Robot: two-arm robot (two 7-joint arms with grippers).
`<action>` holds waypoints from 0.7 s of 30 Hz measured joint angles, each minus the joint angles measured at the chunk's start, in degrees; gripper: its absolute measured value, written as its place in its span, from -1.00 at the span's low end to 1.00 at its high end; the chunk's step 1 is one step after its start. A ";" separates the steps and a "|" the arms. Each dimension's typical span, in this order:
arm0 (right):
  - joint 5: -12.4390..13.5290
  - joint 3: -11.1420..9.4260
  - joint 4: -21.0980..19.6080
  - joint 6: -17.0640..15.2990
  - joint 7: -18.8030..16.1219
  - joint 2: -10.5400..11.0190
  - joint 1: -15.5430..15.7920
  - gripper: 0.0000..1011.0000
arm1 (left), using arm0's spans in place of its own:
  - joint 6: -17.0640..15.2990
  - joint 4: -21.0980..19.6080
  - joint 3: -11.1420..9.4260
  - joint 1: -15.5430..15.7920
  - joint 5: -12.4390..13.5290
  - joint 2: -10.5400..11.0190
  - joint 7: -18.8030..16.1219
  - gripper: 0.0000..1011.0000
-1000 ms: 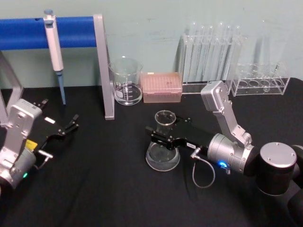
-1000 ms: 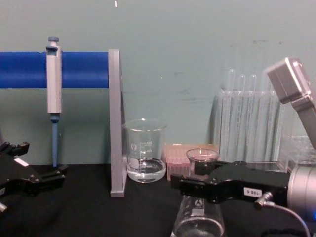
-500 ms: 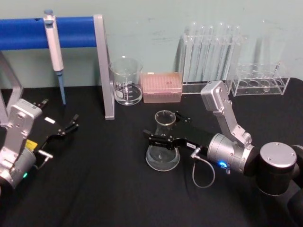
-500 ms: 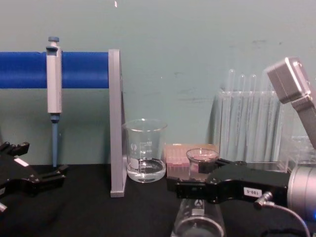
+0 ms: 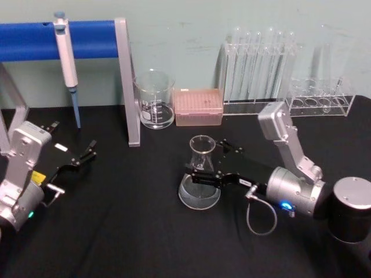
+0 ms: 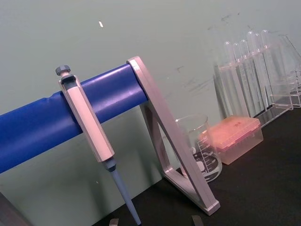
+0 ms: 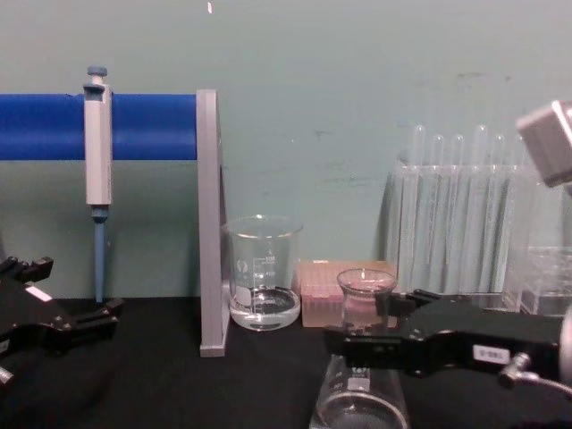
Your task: Grasp the erlenmeyer flask with one hand, shake it three times, then place it back.
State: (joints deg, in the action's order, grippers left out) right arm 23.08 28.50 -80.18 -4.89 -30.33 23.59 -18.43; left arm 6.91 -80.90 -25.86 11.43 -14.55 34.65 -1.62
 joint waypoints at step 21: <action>1.31 -4.49 -7.82 -0.76 3.35 6.03 5.38 0.98 | 0.00 0.00 0.00 0.00 0.00 0.00 0.00 0.98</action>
State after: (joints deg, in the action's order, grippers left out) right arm 24.40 24.00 -88.00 -5.65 -26.98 29.63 -13.05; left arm 6.91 -80.90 -25.86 11.43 -14.55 34.65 -1.62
